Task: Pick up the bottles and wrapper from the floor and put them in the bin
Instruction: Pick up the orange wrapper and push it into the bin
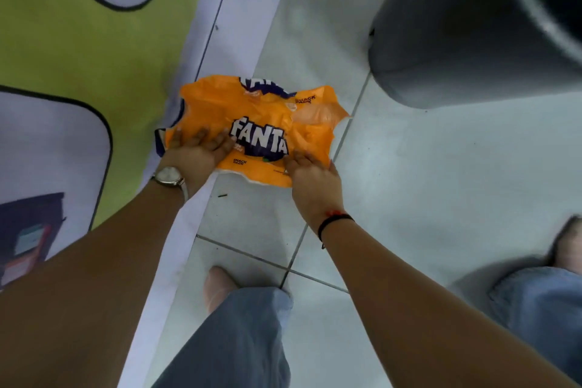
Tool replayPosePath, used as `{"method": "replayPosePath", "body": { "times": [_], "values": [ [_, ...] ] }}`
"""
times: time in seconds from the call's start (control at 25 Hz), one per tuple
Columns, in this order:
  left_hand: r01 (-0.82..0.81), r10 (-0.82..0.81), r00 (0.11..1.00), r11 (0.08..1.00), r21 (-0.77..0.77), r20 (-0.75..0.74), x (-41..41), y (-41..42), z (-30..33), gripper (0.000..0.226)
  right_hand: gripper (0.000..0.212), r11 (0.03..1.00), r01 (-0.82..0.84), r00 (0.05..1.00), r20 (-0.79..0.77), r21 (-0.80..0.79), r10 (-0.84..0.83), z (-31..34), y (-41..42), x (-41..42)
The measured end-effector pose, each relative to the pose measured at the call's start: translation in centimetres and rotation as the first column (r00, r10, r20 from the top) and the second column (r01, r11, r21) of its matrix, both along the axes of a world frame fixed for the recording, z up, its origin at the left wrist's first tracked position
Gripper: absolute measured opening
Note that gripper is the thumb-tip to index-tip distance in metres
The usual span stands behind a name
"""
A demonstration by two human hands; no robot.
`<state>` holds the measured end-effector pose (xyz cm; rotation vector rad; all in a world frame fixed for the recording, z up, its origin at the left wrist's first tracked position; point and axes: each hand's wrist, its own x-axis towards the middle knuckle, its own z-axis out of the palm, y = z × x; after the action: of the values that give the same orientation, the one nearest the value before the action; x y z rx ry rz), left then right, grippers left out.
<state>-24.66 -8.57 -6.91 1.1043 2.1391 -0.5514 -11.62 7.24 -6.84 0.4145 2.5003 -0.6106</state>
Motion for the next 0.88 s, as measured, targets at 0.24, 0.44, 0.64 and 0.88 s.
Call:
{"method": "replayPosePath", "body": {
  "times": [0.24, 0.44, 0.64, 0.88],
  "values": [
    [-0.122, 0.147, 0.986, 0.961, 0.249, -0.084, -1.0, 4.1, 9.7, 0.056, 0.045, 1.0, -0.011, 0.998, -0.058, 0.027, 0.013, 11.3, 4.7, -2.2],
    [-0.114, 0.199, 0.961, 0.92, 0.375, -0.194, -2.7, 6.2, 19.2, 0.063, 0.041, 0.998, 0.041, 0.987, -0.153, -0.04, -0.047, 21.8, 6.3, -3.9],
    [-0.064, 0.231, 0.931, 0.865, 0.498, -0.282, -3.1, 9.1, 27.1, 0.072, 0.045, 0.999, -0.028, 0.971, -0.239, 0.017, 0.031, 31.5, 10.4, -4.4],
    [0.221, 0.05, 0.909, 0.783, 0.582, -0.413, -2.3, 22.8, 29.3, 0.055, 0.037, 0.913, 0.07, 0.93, -0.357, 0.401, 0.086, 32.5, 22.6, -0.2]
  ]
}}
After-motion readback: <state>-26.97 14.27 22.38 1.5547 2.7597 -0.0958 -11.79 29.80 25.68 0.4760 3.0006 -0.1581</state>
